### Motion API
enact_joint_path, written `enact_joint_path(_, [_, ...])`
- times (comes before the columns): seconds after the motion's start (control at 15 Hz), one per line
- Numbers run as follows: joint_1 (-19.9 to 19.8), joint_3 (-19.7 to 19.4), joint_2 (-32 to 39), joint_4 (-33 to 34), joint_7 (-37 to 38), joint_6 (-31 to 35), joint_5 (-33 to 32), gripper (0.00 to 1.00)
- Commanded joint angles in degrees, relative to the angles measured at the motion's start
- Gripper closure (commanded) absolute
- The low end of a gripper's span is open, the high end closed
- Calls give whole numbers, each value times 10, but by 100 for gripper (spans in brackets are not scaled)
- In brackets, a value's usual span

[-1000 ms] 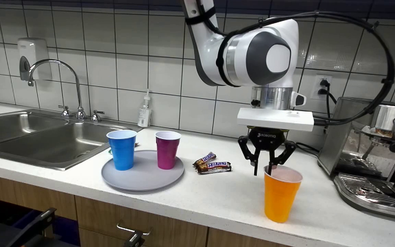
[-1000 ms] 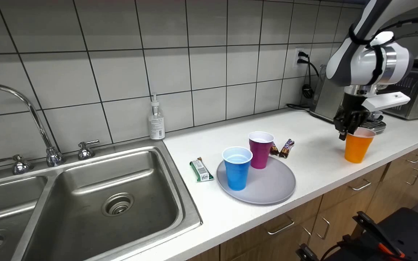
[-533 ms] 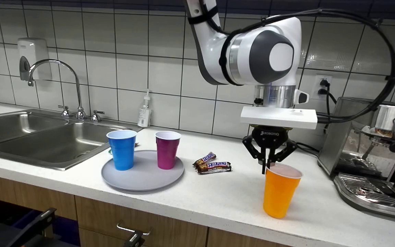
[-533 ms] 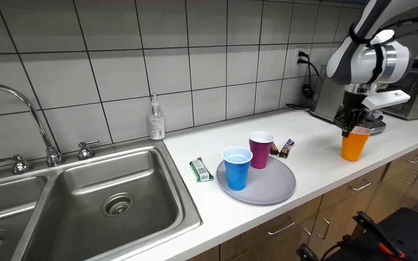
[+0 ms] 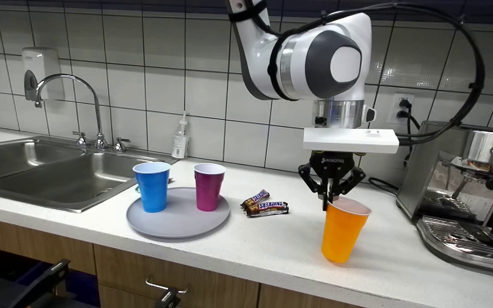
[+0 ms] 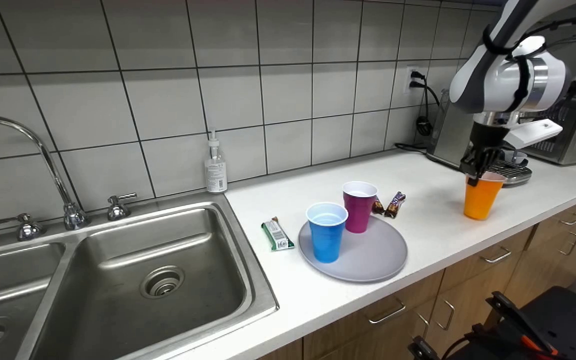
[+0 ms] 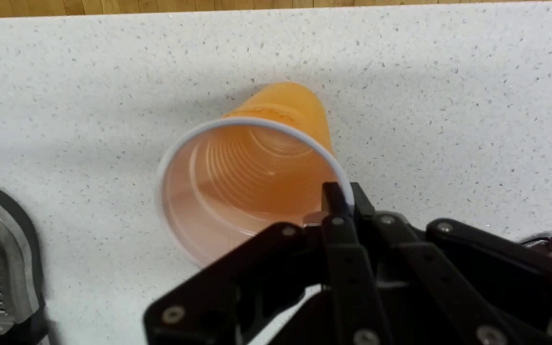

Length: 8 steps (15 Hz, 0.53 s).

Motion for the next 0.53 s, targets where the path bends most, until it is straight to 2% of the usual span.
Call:
enact_joint_path(0.0, [-19,22,-76,-55,-86,0,9,99])
enact_joint_path(0.47, [13,5,-179,-135,-254,-18,72,99])
